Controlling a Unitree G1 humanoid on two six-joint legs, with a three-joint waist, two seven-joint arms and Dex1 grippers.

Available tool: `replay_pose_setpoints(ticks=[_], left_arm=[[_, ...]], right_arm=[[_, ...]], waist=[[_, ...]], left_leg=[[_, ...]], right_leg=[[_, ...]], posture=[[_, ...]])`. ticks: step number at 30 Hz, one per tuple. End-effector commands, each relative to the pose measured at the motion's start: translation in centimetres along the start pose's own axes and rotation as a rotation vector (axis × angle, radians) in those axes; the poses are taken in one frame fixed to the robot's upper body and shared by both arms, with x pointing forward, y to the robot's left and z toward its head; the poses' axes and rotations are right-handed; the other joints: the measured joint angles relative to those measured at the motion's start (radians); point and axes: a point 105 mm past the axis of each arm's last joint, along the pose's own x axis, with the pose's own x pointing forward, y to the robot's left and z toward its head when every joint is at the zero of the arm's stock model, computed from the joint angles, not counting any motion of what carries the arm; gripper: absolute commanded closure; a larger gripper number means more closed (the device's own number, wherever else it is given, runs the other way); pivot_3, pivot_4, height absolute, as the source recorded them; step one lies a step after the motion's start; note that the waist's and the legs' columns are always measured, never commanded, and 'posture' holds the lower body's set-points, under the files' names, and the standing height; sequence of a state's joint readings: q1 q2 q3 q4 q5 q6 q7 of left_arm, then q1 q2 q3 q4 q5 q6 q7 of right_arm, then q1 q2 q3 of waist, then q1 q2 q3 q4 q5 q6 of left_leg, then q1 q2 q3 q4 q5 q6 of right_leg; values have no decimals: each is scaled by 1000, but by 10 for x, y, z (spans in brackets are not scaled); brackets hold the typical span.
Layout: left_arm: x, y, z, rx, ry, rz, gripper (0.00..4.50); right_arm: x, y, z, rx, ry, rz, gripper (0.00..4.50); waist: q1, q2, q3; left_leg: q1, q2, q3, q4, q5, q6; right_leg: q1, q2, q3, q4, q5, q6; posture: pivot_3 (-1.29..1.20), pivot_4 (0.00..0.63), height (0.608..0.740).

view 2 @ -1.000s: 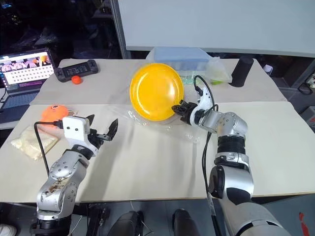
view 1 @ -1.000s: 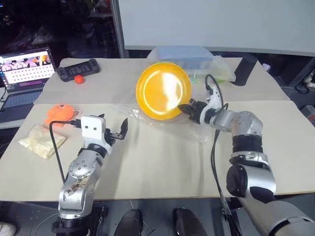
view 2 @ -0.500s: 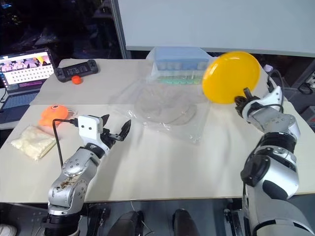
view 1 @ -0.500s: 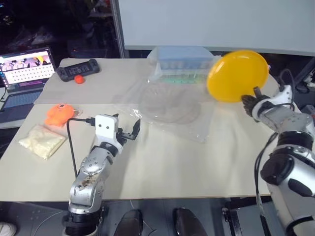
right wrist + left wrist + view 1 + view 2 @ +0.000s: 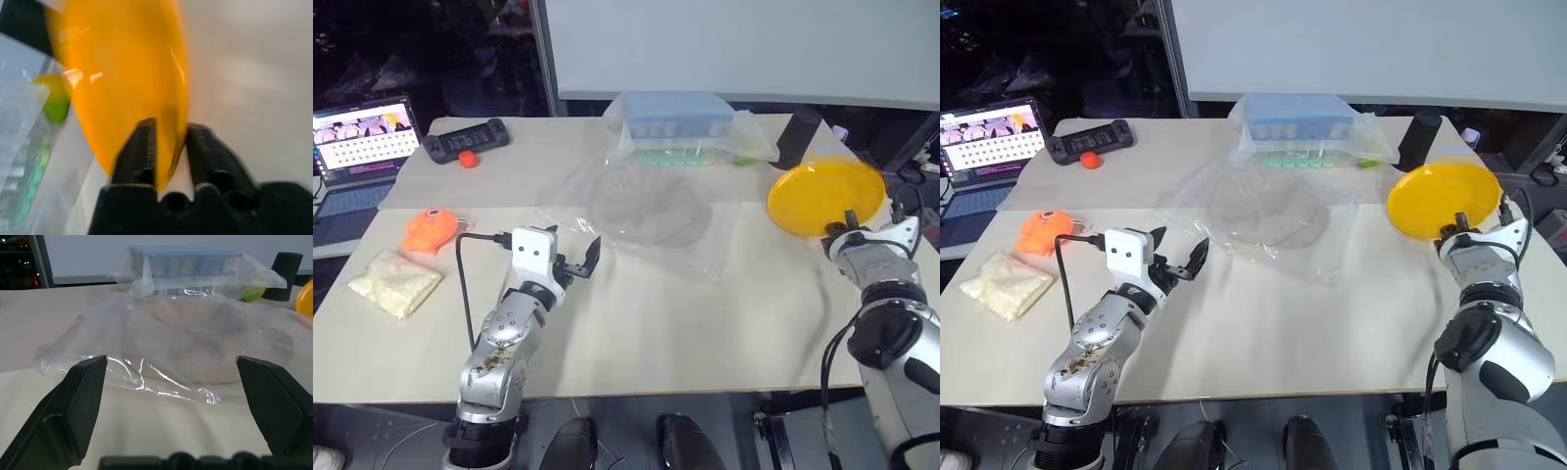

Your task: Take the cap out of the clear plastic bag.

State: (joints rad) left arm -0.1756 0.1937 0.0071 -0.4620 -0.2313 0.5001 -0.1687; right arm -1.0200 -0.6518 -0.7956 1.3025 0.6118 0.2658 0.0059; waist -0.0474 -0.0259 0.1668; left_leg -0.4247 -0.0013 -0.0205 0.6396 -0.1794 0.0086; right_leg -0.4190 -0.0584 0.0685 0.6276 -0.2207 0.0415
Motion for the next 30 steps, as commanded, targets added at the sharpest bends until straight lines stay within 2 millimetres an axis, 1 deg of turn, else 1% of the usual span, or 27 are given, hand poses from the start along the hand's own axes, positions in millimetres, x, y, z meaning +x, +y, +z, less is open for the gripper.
replay_pose_setpoints(ticks=[1,4,6,8,10,14,16,17,19,20,21,25,28,30], left_arm=[[-2,-1,12,24,-47,-5,0],[-1,1,12,-7,-53,5,0],[1,1,13,3,-52,-11,0],[3,0,13,15,-50,-29,0],[6,-1,15,27,-51,-53,0],[15,-8,13,125,-30,-147,0],[21,-14,1,324,28,-235,0],[23,-16,-9,508,63,-302,0],[22,-16,-28,775,122,-442,0],[22,-13,-32,862,137,-490,0],[24,-9,-33,922,138,-518,0],[43,1,-27,1100,111,-583,0],[62,-4,-29,1199,91,-632,0],[78,-11,-27,1230,58,-642,0]], right_arm=[[-5,9,35,44,-107,47,1686],[-8,14,46,86,-122,78,691],[-10,16,53,93,-119,88,48],[-12,18,57,81,-104,101,48],[-14,24,57,44,-61,138,48],[-21,47,42,-80,65,263,48],[-27,61,36,-99,95,327,48],[-30,68,34,-100,105,364,48],[-37,77,29,-102,118,412,48],[-40,79,26,-113,120,426,48],[-43,79,24,-120,121,431,48],[-52,73,17,-118,113,434,48],[-57,67,15,-105,103,428,48],[-60,64,16,-96,91,419,48]], waist=[[-1,0,0],[1,0,0],[2,0,0],[1,0,0],[1,0,0],[0,0,0],[1,0,0],[1,0,0],[1,1,0],[1,2,-1],[3,2,-1],[10,2,0],[25,2,0],[30,2,0]], left_leg=[[0,0,0,0,0,0],[0,0,0,0,0,0],[0,0,0,0,0,0],[0,0,0,0,0,0],[0,0,0,0,0,0],[1,0,0,0,0,0],[1,0,0,0,0,0],[1,0,0,0,0,0],[1,0,0,0,0,0],[1,1,0,0,0,0],[1,0,0,0,0,0],[-1,1,0,0,0,0],[-1,0,0,0,0,1],[-1,0,1,0,1,1]], right_leg=[[0,0,0,0,0,0],[0,0,0,0,0,0],[0,0,0,0,0,0],[1,0,0,0,0,0],[0,0,0,0,0,0],[0,0,0,1,0,0],[0,0,0,1,0,0],[0,1,0,1,0,0],[0,1,0,1,0,0],[0,2,0,1,0,0],[-1,1,1,2,0,0],[-2,0,0,2,0,0],[-2,0,-1,2,0,0],[-2,-1,-1,2,0,0]], posture=[[0,150,740],[0,150,740],[0,150,740],[0,150,740],[0,150,740],[0,150,740],[0,150,740],[0,150,740],[0,150,740],[0,150,740],[0,150,740],[0,150,740],[0,150,740],[0,150,740]])
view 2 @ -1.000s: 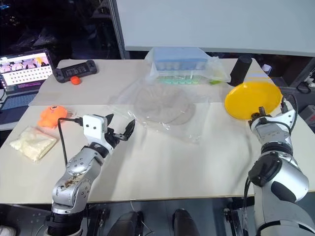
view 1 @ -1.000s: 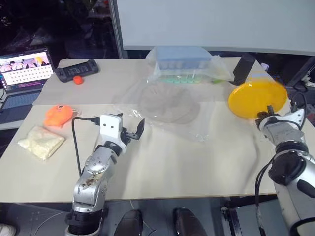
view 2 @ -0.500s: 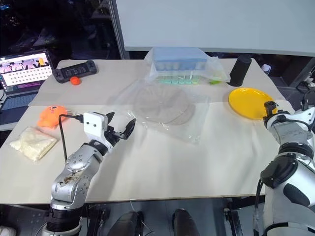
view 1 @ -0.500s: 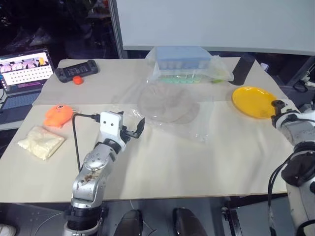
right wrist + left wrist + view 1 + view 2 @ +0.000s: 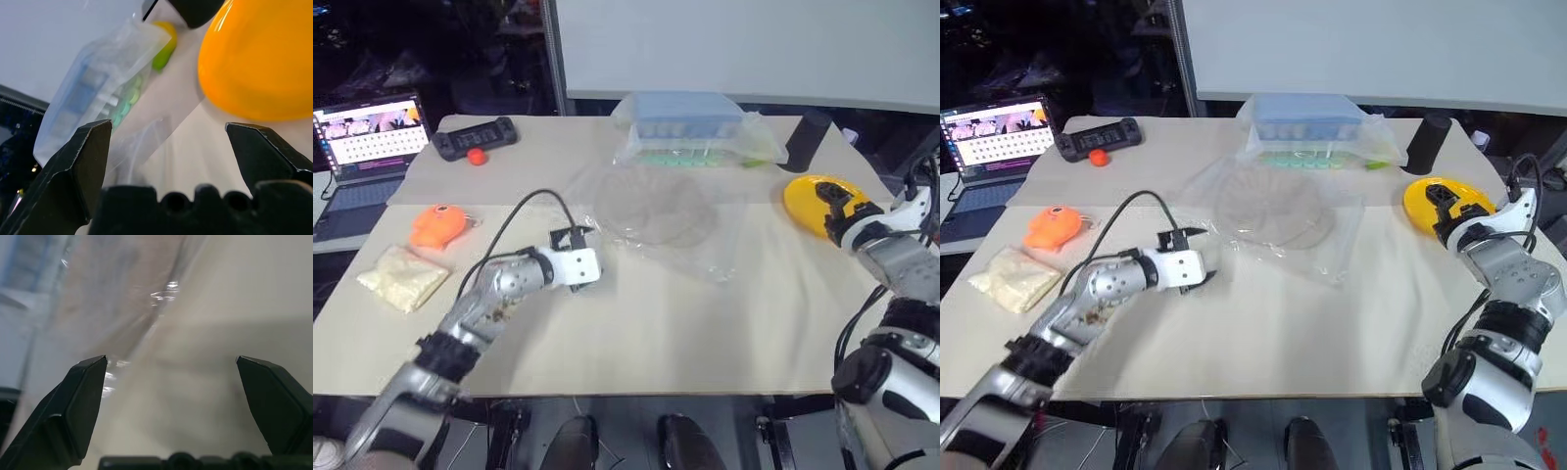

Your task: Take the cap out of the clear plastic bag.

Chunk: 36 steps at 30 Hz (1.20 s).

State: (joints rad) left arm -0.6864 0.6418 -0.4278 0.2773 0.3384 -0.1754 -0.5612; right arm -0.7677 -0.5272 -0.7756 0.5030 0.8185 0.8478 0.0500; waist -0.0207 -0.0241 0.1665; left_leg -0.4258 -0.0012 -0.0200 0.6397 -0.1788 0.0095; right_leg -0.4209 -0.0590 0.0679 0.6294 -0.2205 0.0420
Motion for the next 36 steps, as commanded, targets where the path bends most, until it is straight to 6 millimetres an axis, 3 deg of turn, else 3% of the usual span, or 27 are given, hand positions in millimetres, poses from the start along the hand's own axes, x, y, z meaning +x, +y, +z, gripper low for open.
replay_pose_setpoints(ticks=[1,7,17,20,27,31,34,36], left_arm=[[24,5,9,110,-43,-14,0],[70,5,10,215,23,-70,0],[108,19,44,292,59,-45,0],[110,17,48,279,52,-61,683],[107,15,49,257,5,-64,3035],[102,-3,71,254,-192,-101,4392],[86,-31,87,286,-397,-164,4392],[69,-47,87,312,-492,-203,4392]], right_arm=[[-13,11,22,8,-88,35,48],[-23,16,30,13,-123,42,48],[-36,19,39,-4,-155,33,48],[-40,20,41,-8,-160,30,0],[-36,24,38,-23,-144,25,0],[-33,27,36,-34,-131,31,0],[-30,27,32,-38,-119,37,0],[-27,28,28,-39,-107,42,0]], waist=[[5,0,0],[6,0,0],[7,-1,0],[6,-1,0],[2,-1,0],[4,-1,0],[6,0,0],[6,0,0]], left_leg=[[0,0,0,0,0,0],[0,-1,0,0,0,0],[-2,-1,0,2,0,0],[-3,-1,0,2,0,0],[-3,-1,0,2,0,0],[-4,-1,0,2,0,0],[-4,-1,0,2,0,0],[-4,-1,0,2,0,0]], right_leg=[[0,0,0,0,0,0],[0,0,0,0,0,1],[0,0,0,0,0,4],[-1,0,0,1,0,4],[-2,0,0,1,0,3],[-2,0,0,1,0,3],[-2,-1,0,1,1,2],[-2,-1,0,1,1,2]], posture=[[0,150,740],[0,150,740],[0,150,740],[0,150,740],[0,150,740],[0,150,740],[0,150,740],[0,150,740]])
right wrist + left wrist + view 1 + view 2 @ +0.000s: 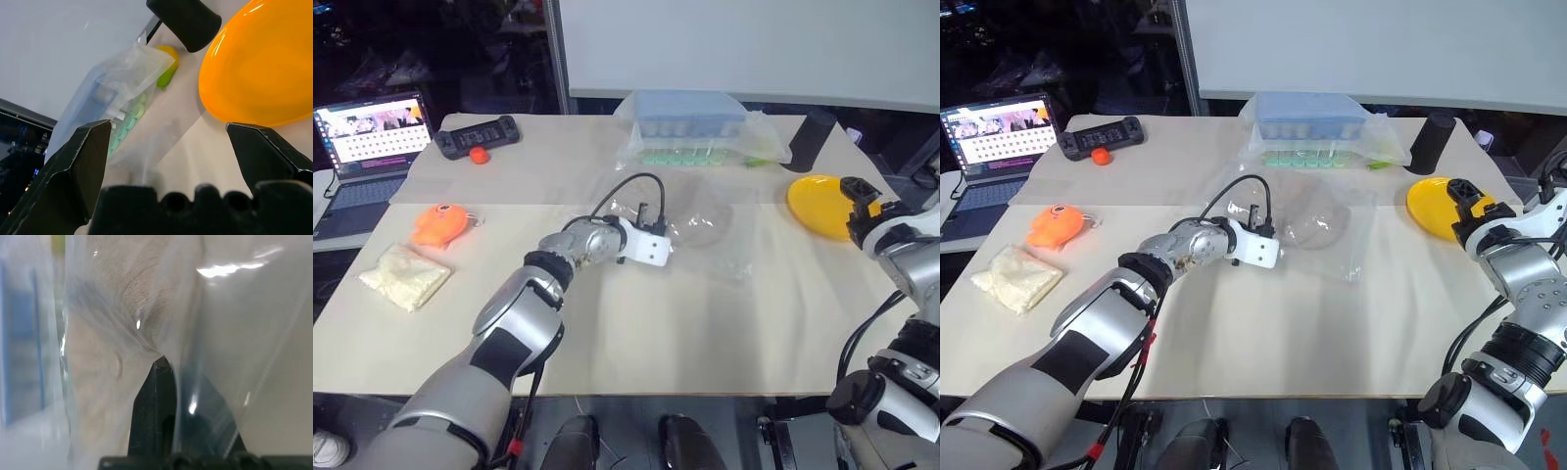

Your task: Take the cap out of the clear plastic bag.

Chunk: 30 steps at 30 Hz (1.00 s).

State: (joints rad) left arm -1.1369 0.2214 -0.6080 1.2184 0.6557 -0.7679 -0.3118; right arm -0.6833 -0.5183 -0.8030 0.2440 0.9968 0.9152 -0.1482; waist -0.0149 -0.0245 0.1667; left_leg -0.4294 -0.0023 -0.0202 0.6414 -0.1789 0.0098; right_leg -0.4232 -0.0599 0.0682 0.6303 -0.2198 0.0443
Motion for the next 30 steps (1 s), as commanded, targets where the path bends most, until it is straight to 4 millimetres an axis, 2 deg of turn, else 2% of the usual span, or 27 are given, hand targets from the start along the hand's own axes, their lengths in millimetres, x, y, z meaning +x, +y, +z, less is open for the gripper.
replay_pose_setpoints(ticks=[1,4,10,17,21,23,24,26,27,28,30], left_arm=[[-21,-21,29,90,-242,-38,4392],[-51,-38,20,124,-269,-73,4392],[-117,-54,-10,222,-221,-156,4392],[-167,-45,-44,274,-75,-166,4392],[-203,-46,-63,289,38,-166,4392],[-215,-51,-68,287,66,-188,3781],[-221,-57,-72,280,88,-217,3708],[-227,-60,-78,268,126,-227,2965],[-228,-59,-80,267,136,-222,2568],[-226,-56,-82,271,152,-203,2372],[-223,-53,-86,270,179,-180,1519]], right_arm=[[1,14,7,-17,-26,55,0],[6,17,0,-10,-6,73,0],[17,29,-16,-7,41,114,0],[24,36,-23,-14,74,144,0],[29,39,-32,-2,95,158,0],[32,41,-39,8,109,167,0],[33,42,-44,8,123,173,0],[34,44,-51,0,140,181,0],[33,44,-51,-4,143,184,0],[33,45,-50,-5,142,189,0],[31,46,-48,-7,139,196,0]], waist=[[0,0,0],[-8,1,0],[-36,1,-1],[-31,1,-1],[-32,1,-1],[-32,1,-1],[-32,1,-1],[-31,1,-1],[-30,1,-1],[-28,1,-1],[-21,1,0]], left_leg=[[0,0,0,0,0,0],[1,1,0,0,0,0],[5,1,0,0,0,0],[4,1,0,0,0,0],[4,1,0,0,0,0],[4,1,0,0,0,0],[4,1,0,0,0,0],[4,1,0,0,0,0],[4,1,1,0,0,0],[4,1,1,0,0,0],[3,1,1,0,0,0]], right_leg=[[0,0,0,0,0,0],[0,0,1,1,0,-1],[2,1,1,3,1,-1],[1,1,1,3,1,-1],[1,0,0,3,1,-1],[1,0,0,4,1,-1],[1,0,0,4,1,-1],[1,0,0,4,1,-1],[1,0,0,4,1,-1],[1,0,0,4,1,-1],[0,0,-1,4,1,-1]], posture=[[0,150,740],[0,150,740],[0,150,740],[0,150,740],[0,150,740],[0,150,740],[0,150,740],[0,150,740],[0,150,740],[0,150,740],[0,150,740]])
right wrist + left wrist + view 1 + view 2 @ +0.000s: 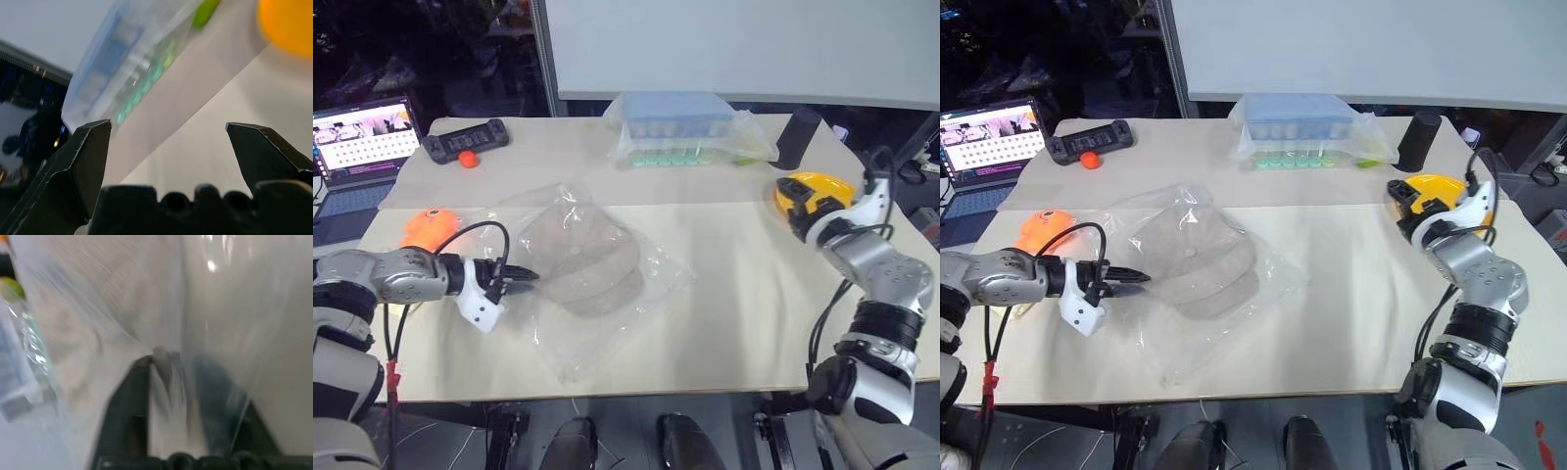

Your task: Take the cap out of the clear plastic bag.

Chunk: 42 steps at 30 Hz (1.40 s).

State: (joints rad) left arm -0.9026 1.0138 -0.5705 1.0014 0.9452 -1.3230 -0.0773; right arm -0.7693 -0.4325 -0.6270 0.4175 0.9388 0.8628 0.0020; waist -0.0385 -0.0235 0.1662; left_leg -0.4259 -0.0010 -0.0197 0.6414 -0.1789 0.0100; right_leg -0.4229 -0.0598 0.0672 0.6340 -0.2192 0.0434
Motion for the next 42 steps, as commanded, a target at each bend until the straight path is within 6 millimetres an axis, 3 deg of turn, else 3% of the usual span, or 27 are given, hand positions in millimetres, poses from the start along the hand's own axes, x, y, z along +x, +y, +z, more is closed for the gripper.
replay_pose_setpoints(ticks=[1,4,6,8,11,14,18,21,23,27,32,36,42], left_arm=[[1,9,-11,-8,66,49,1120],[1,6,-26,-172,159,61,80],[0,20,-24,-303,126,150,80],[-7,42,-17,-425,57,237,80],[-32,99,-5,-742,-122,418,80],[-46,139,29,-1025,-360,387,80],[-50,138,90,-1182,-548,72,80],[-55,139,118,-1208,-601,-84,80],[-58,135,124,-1196,-573,-154,80],[-64,130,123,-1176,-512,-220,80],[-56,146,112,-1092,-480,-126,80],[-37,169,107,-1024,-498,-1,80],[21,182,136,-990,-593,-28,80]], right_arm=[[-6,17,20,-30,-58,60,0],[-13,19,21,-65,-40,79,0],[-19,21,22,-84,-28,94,0],[-25,23,20,-106,-2,116,0],[-36,32,9,-174,68,195,0],[-44,43,-3,-230,129,270,0],[-47,52,-13,-275,174,321,0],[-48,50,-14,-285,179,313,0],[-49,46,-12,-287,172,294,0],[-50,39,-7,-285,157,259,0],[-52,27,-13,-378,203,197,0],[-53,7,-16,-520,249,92,0],[-55,-26,-5,-667,246,-85,0]], waist=[[5,0,0],[12,1,0],[13,1,0],[7,0,0],[-2,-1,1],[-9,-2,2],[-29,-1,2],[-32,-1,2],[-31,-1,2],[-29,-1,2],[-19,-1,2],[-2,-1,2],[4,-1,2]], left_leg=[[0,0,0,0,0,0],[1,0,0,0,0,0],[2,0,0,0,0,0],[2,1,1,0,0,0],[-2,5,0,0,0,0],[-5,6,-2,4,0,1],[2,3,-2,2,0,2],[4,3,-1,2,0,2],[4,5,-1,2,0,2],[6,7,-1,2,0,2],[5,7,0,2,0,2],[5,7,0,2,0,2],[3,4,0,3,0,2]], right_leg=[[0,0,0,0,0,0],[1,-1,0,0,0,0],[1,-1,0,3,0,0],[0,0,0,5,-1,-2],[-3,0,-1,8,-2,-3],[-3,1,-2,7,-2,-3],[1,0,0,6,-4,-1],[1,2,1,8,-7,3],[1,6,1,8,-8,3],[1,8,1,9,-9,0],[1,9,1,8,-9,0],[1,8,1,8,-9,0],[0,6,1,7,-8,-1]], posture=[[0,150,740],[0,150,740],[0,150,740],[0,150,740],[0,150,740],[0,150,740],[0,150,740],[0,150,740],[0,150,740],[0,150,740],[0,150,740],[0,150,740],[0,150,740]])
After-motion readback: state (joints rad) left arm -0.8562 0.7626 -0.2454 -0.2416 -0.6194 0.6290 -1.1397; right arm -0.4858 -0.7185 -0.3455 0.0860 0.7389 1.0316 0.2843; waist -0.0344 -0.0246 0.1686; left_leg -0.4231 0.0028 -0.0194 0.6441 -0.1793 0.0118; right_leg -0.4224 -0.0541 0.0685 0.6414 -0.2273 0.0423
